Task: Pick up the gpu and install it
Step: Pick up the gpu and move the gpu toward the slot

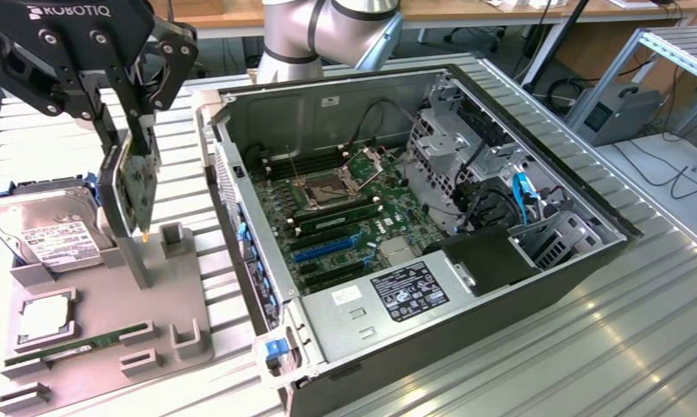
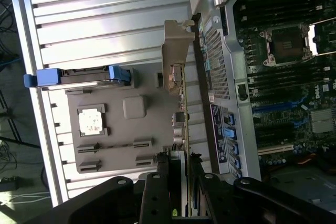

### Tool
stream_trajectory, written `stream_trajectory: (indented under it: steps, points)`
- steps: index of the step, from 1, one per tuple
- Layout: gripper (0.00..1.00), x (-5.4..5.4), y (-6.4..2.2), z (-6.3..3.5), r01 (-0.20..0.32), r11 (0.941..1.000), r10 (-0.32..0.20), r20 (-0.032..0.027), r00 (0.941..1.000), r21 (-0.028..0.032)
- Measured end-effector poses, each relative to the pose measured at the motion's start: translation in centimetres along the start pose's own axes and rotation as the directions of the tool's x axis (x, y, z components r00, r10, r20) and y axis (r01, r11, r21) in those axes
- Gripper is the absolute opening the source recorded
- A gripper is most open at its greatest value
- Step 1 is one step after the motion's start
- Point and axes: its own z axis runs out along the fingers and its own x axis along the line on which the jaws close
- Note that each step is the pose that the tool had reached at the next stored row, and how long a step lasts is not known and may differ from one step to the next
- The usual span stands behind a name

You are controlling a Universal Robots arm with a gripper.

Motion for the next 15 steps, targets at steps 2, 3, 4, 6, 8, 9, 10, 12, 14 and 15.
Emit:
stream_trajectory:
  steps: [2, 3, 4, 6, 8, 9, 10, 12, 14, 15]
  points:
    - [0.27, 0.00, 0.00, -0.04, 0.000, 1.0000, 0.000, 0.0001, 1.0000, 0.0000]
    - [0.27, 0.00, 0.00, -0.07, 0.000, 1.0000, 0.000, 0.0000, 1.0000, 0.0000]
    - [0.27, 0.00, 0.00, -0.10, 0.000, 1.0000, 0.000, 0.0000, 1.0000, 0.0000]
    - [0.27, 0.00, 0.00, -0.15, 0.000, 1.0000, 0.000, 0.0000, 1.0000, 0.0000]
    - [0.27, -0.01, 0.00, -0.20, 0.000, 1.0000, 0.000, 0.0000, 1.0000, 0.0000]
    - [0.27, -0.01, 0.00, -0.23, 0.000, 1.0000, 0.000, 0.0000, 1.0000, 0.0000]
    - [0.27, -0.01, 0.00, -0.26, 0.000, 1.0000, 0.000, 0.0000, 1.0000, 0.0000]
    - [0.27, -0.01, 0.01, -0.32, 0.000, 1.0000, 0.000, 0.0000, 1.0000, 0.0000]
    - [0.27, -0.01, 0.01, -0.41, 0.000, 1.0000, 0.000, 0.0000, 1.0000, 0.0000]
    - [0.27, -0.01, 0.01, -0.45, 0.000, 1.0000, 0.000, 0.0000, 1.0000, 0.0000]
